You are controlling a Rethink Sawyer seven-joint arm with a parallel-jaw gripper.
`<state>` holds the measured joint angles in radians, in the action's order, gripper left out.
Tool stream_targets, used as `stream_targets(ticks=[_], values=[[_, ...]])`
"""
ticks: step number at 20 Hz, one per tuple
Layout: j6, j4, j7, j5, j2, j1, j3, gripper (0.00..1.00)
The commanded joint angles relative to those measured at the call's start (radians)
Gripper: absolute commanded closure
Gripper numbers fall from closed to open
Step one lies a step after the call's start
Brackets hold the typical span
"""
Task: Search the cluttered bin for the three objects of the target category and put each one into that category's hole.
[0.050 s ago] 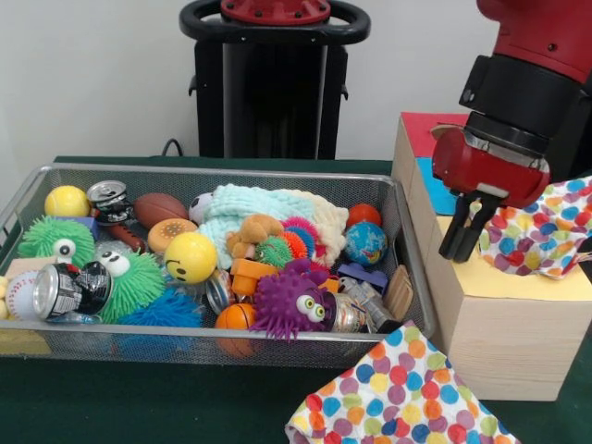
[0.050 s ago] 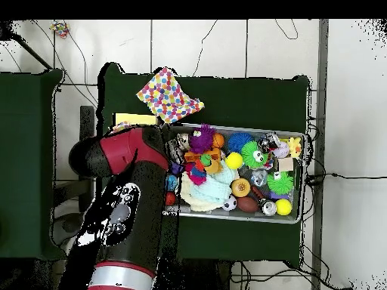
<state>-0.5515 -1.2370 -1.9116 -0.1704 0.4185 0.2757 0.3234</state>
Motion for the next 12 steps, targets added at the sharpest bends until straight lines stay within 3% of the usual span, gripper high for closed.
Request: stream_targets(ticks=[1,3,8,12], values=[[0.0,-0.047,-0.132,-0.053,-0.176,0.055,-0.046,1.0],[0.035,-0.028,-0.16,-0.078,-0.188,0.097,0.012,1.0],[0.084,0.027,-0.375,-0.126,-0.274,0.28,0.282,1.0],[0.033,0.003,-0.329,-0.06,-0.245,0.275,0.276,1.0]])
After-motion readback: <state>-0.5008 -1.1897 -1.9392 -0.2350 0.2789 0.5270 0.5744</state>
